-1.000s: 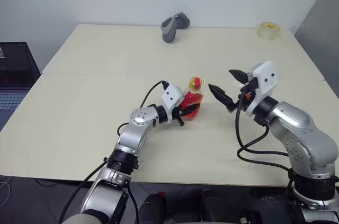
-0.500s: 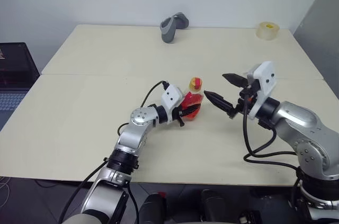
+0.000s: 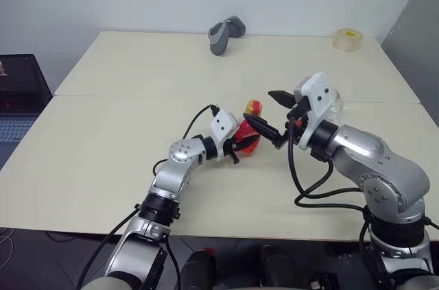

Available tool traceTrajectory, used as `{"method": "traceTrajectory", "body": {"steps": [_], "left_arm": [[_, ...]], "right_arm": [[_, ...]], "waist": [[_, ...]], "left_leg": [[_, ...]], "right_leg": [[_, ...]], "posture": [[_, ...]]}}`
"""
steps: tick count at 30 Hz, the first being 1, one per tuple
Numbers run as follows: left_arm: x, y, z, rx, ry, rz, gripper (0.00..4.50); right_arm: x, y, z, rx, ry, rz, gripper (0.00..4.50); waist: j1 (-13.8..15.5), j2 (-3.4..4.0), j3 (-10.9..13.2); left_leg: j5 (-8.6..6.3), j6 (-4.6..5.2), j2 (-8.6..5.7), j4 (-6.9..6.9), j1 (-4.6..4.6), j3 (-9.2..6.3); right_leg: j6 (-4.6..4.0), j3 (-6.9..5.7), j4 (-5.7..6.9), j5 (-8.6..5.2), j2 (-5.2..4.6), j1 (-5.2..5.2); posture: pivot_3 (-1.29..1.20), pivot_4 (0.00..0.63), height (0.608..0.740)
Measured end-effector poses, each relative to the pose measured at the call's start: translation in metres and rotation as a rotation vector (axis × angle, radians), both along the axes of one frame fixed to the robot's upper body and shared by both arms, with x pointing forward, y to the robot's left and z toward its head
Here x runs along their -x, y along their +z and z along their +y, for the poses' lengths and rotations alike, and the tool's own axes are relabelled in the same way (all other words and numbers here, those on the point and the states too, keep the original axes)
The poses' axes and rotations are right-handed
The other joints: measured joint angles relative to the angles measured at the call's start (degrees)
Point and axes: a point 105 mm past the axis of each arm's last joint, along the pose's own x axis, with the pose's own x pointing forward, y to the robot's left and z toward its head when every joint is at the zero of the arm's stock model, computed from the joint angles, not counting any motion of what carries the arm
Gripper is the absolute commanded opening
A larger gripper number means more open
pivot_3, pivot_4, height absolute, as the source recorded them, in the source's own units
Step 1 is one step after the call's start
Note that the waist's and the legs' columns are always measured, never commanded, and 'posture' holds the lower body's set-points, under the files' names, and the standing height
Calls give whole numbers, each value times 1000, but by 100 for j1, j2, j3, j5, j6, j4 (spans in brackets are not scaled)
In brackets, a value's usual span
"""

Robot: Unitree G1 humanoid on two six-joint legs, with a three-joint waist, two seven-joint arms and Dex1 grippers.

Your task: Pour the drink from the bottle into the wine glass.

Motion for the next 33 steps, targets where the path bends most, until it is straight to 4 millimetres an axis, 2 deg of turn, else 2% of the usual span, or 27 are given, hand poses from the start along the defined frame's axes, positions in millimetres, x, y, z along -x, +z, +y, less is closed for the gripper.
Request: {"method": "traceTrajectory", "body": {"steps": [5, 8, 15, 16, 25, 31, 32, 33], "left_arm": [[0, 0, 0, 0, 1, 0, 1084], [0, 0, 0, 0, 1, 0, 1084], [0, 0, 0, 0, 0, -1, 1084], [0, 0, 0, 0, 0, -1, 1084], [0, 0, 1, 1, 2, -3, 1060], [0, 1, 1, 4, 3, -7, 1060], [0, 0, 2, 4, 5, -5, 1057], [0, 0, 2, 4, 5, -3, 1052]], "right_arm": [[-2, -4, 2, 3, 3, 21, 4500], [-2, -4, 4, 7, 11, 22, 3941], [-3, -6, 8, 13, 13, 23, 1434], [-3, -6, 8, 16, 12, 20, 1185], [-4, -5, 9, -2, 15, 18, 1192], [-4, -7, 8, -220, 34, 136, 1192], [-1, -5, 10, -253, 56, 144, 1130], [1, -4, 11, -264, 72, 148, 883]], "waist": [[0, 0, 0], [-1, 0, 0], [0, 0, 0], [0, 0, 0], [-1, 0, 0], [-1, 0, 0], [-1, 0, 0], [-2, 0, 0]], "left_leg": [[0, 0, 0, 0, 0, 0], [0, 0, 0, 0, 0, 0], [0, 0, 0, 0, 0, 0], [0, 0, 0, 0, 0, 0], [0, 0, 0, 0, 0, 0], [0, 0, 1, -1, -1, 0], [0, 0, 1, -1, 0, 1], [0, 0, 1, -1, 0, 0]], "right_leg": [[0, 0, 0, 0, 0, 0], [0, 0, 0, 0, 0, 0], [0, 0, 0, 0, 0, 0], [0, 1, 0, 0, 0, 0], [0, 0, 0, 0, 0, 0], [0, 2, 1, 0, -1, -1], [0, 2, 1, 0, -1, -1], [0, 1, 1, 0, -1, -1]], "posture": [[0, 150, 740], [0, 150, 740], [0, 150, 740], [0, 150, 740], [0, 150, 740], [0, 150, 740], [0, 150, 740], [0, 150, 740]]}}
